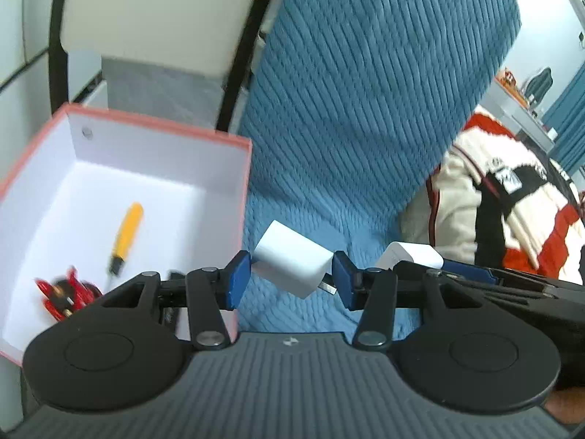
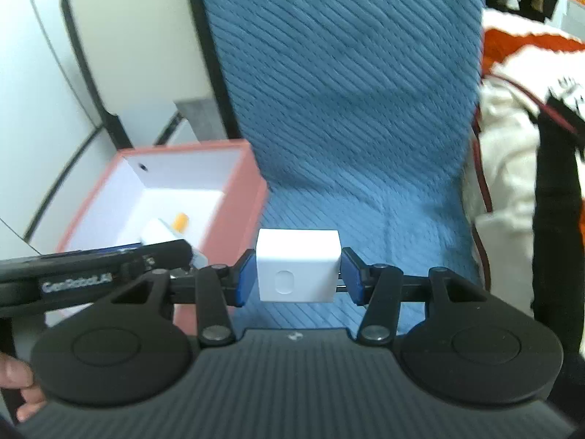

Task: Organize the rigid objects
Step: 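Carry both adapters over the pink box and open both grippers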

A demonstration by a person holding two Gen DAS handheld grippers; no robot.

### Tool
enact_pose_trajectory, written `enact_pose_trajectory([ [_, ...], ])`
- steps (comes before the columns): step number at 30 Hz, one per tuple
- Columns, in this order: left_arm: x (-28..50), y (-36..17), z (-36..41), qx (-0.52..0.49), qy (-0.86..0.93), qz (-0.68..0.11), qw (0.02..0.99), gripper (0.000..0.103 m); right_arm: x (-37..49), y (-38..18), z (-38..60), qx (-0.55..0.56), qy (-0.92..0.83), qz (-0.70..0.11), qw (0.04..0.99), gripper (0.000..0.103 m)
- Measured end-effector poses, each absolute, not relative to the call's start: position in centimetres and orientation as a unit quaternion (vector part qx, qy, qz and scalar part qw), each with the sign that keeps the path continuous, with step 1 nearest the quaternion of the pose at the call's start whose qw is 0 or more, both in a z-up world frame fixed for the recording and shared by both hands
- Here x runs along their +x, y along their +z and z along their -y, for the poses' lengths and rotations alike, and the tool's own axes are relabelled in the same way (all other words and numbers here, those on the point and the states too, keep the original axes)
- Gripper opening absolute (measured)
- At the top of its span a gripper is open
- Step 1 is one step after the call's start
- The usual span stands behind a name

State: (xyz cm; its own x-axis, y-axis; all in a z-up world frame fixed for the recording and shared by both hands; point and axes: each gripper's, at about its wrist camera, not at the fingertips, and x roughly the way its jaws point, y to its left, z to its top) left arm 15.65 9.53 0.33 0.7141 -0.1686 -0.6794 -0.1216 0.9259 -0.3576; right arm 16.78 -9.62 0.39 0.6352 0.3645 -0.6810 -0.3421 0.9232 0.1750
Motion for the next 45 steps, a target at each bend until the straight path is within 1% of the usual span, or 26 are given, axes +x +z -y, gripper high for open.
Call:
enact_pose_trajectory([
  [5,15.5,3.1,-12.3,-0.191,-0.003,-0.355,0.915,0.055,16.4,3.5,6.8,0.014,0.222,-0.352,0.909,0.053],
  [9,15.3,4.6,-14.7,-0.187,0.006,-0.343,0.92,0.055,16.0,5.0,4.6,0.015,0.243,-0.341,0.908,0.053],
  [16,14.9,4.3,-19.7,-0.184,0.028,-0.345,0.92,0.055,16.1,5.5,0.0,0.012,0.271,-0.338,0.901,0.053],
  [21,15.6,2.1,-23.0,-0.188,0.045,-0.363,0.911,0.055,17.3,3.7,-2.7,0.01,0.285,-0.356,0.89,0.053],
  [30,18.2,-3.7,-27.6,-0.202,0.062,-0.406,0.889,0.055,20.2,-1.5,-6.9,-0.002,0.287,-0.407,0.867,0.053],
  [38,20.3,-9.4,-29.5,-0.203,0.065,-0.455,0.865,0.055,22.1,-6.3,-9.8,-0.017,0.286,-0.454,0.844,0.053],
  [45,21.0,-12.5,-30.4,-0.207,0.065,-0.484,0.848,0.055,22.5,-9.4,-11.8,-0.03,0.281,-0.48,0.83,0.053],
])
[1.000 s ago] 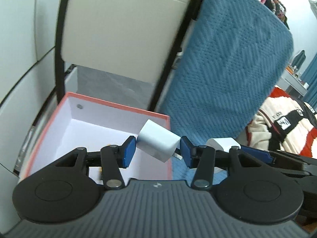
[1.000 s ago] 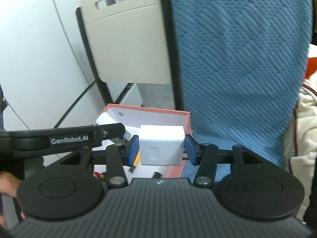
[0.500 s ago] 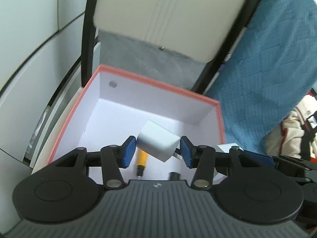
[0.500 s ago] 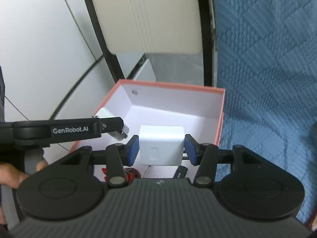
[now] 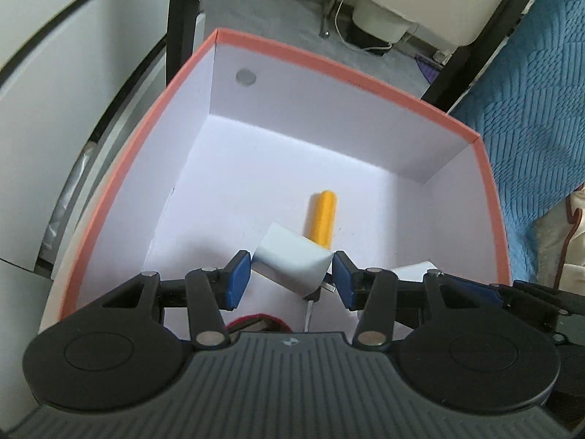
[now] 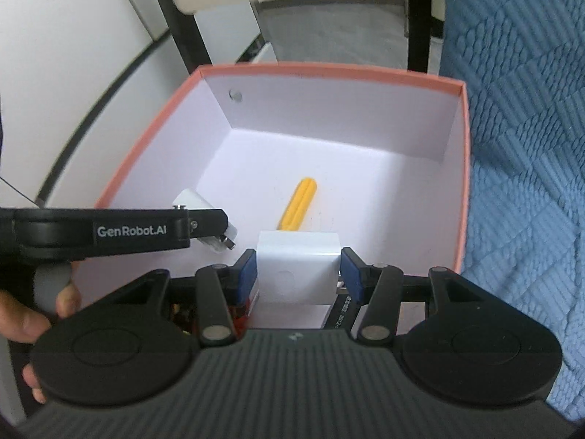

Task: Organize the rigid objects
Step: 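Carry both adapters over the pink box and open both grippers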

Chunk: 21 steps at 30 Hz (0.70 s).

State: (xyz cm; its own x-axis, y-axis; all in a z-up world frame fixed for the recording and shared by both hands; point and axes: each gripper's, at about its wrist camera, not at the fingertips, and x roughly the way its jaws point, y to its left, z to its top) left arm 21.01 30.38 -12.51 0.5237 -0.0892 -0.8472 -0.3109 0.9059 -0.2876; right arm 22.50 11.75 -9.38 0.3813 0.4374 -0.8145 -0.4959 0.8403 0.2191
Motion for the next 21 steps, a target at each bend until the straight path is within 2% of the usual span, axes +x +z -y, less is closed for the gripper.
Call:
enact_pose_trajectory([
  [11,21.4,-12.6,-30.0,-0.198,0.053,-0.489,0.848,0.056,23.6,-10.9,-11.3,-0.017,0.268,-0.508,0.818,0.054],
  [16,20.7,-10.6,-29.9,-0.193,0.056,-0.473,0.858,0.056,23.5,-9.5,-11.3,-0.01,0.282,-0.499,0.819,0.06],
  [21,19.3,-7.7,-29.4,-0.186,0.058,-0.452,0.87,0.056,22.7,-7.0,-10.4,-0.002,0.289,-0.477,0.83,0.061],
])
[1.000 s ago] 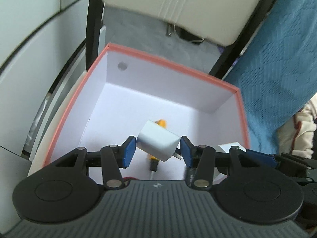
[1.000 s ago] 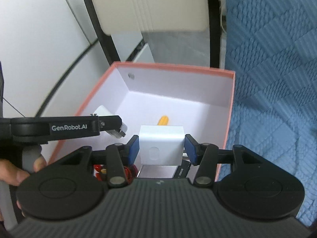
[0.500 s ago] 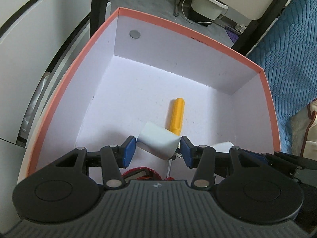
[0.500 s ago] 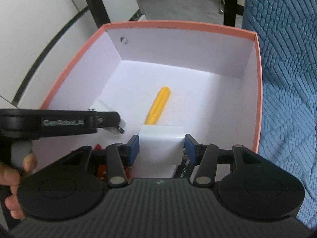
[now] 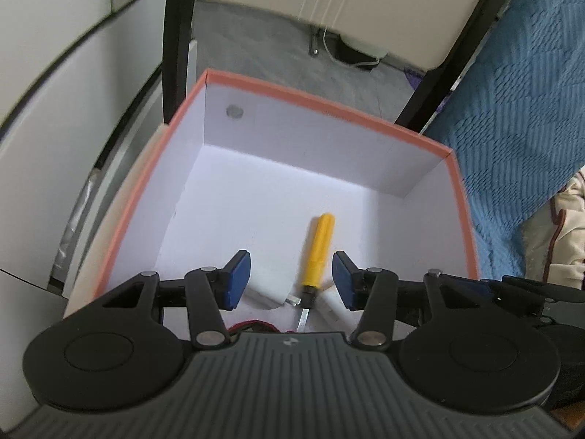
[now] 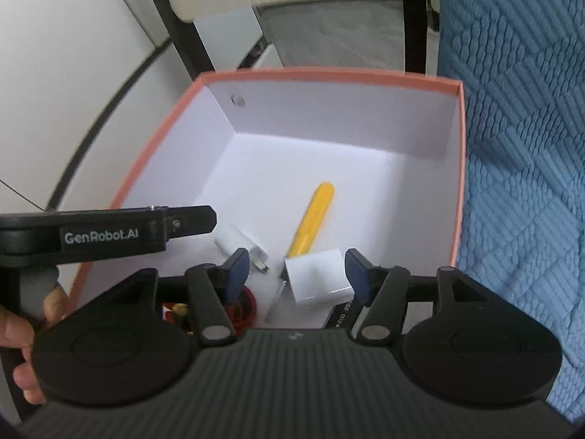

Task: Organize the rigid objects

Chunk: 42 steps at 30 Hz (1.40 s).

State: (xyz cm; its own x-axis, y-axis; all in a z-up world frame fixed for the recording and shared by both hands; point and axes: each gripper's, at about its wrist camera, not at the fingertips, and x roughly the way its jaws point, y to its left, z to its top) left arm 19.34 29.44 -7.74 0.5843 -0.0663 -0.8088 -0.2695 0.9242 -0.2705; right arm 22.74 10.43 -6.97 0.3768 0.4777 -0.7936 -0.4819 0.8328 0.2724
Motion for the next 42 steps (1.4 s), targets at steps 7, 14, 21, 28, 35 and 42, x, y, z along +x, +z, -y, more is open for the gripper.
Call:
enact_pose_trajectory([
  [7,16.4,-2.7,-28.4,-0.176,0.066,-0.414,0.891,0.056,20.3,-2.2,-8.8,-0.003,0.301,-0.43,0.851,0.061],
  [14,11.6,1.4,-27.4,-0.173,0.083,-0.384,0.903,0.057,16.6,2.2,-6.3,-0.005,0.316,-0.383,0.868,0.061],
  [21,6.0,4.4,-25.8,-0.172,0.097,-0.355,0.914,0.061,12.7,5.1,-3.8,-0.006,0.331,-0.348,0.877,0.061],
  [28,1.5,5.7,-23.4,-0.169,0.093,-0.34,0.921,0.065,8.1,7.0,-2.0,-0.014,0.34,-0.318,0.885,0.061],
  [35,-2.2,5.9,-21.6,-0.178,0.104,-0.333,0.92,0.068,4.2,7.1,0.1,-0.025,0.34,-0.308,0.888,0.061],
  [42,-5.2,6.3,-19.1,-0.179,0.115,-0.326,0.921,0.08,2.3,6.6,2.8,-0.015,0.324,-0.316,0.892,0.063],
])
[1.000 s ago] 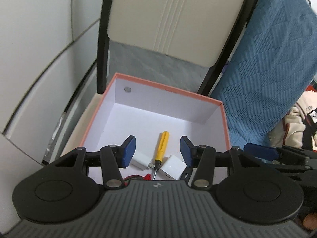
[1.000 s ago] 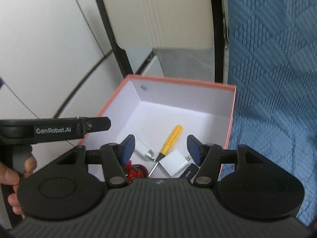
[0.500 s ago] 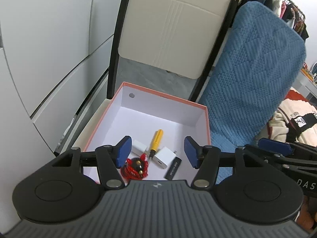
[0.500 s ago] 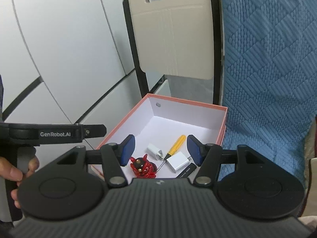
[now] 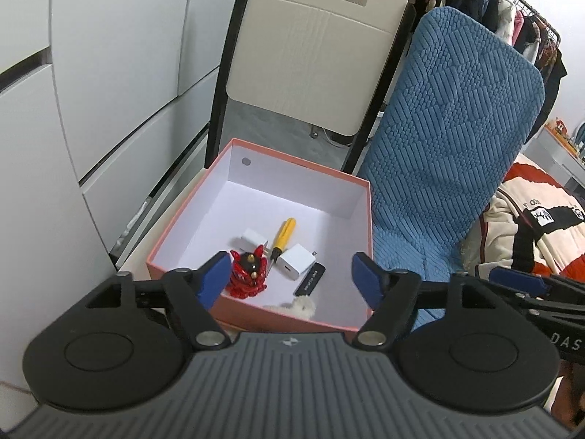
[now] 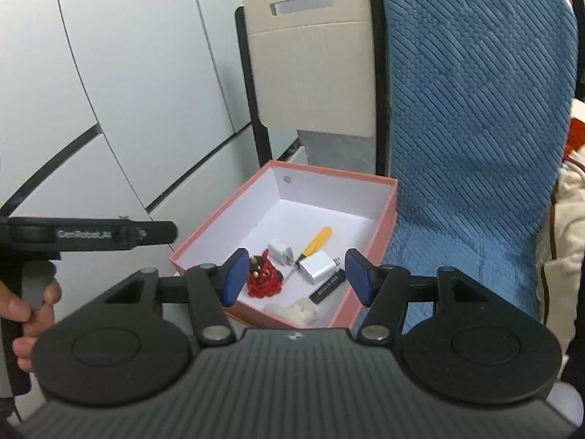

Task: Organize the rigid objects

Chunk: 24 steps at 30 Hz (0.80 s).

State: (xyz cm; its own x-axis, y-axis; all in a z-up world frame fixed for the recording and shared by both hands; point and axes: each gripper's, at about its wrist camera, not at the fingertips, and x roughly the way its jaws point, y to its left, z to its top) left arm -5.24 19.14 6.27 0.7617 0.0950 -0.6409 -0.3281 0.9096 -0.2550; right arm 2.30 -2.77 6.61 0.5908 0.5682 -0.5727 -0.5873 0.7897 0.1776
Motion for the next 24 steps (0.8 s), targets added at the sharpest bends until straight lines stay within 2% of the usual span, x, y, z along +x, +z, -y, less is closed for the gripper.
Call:
enact_pose_trajectory([
  [5,-7.1,6.3,-18.2,-0.196,0.129,-0.307,0.922,0.097,0.9,6.0,4.2,-0.037,0.332,-0.307,0.891,0.09],
  [20,-10.2,6.8,-16.0,-0.154,0.141,-0.308,0.928,0.102,-0.8,4.7,6.0,-0.056,0.324,-0.291,0.899,0.091],
  [24,-10.5,6.3,-16.5,-0.169,0.149,-0.314,0.922,0.102,-1.0,4.8,6.2,-0.059,0.321,-0.29,0.9,0.091],
])
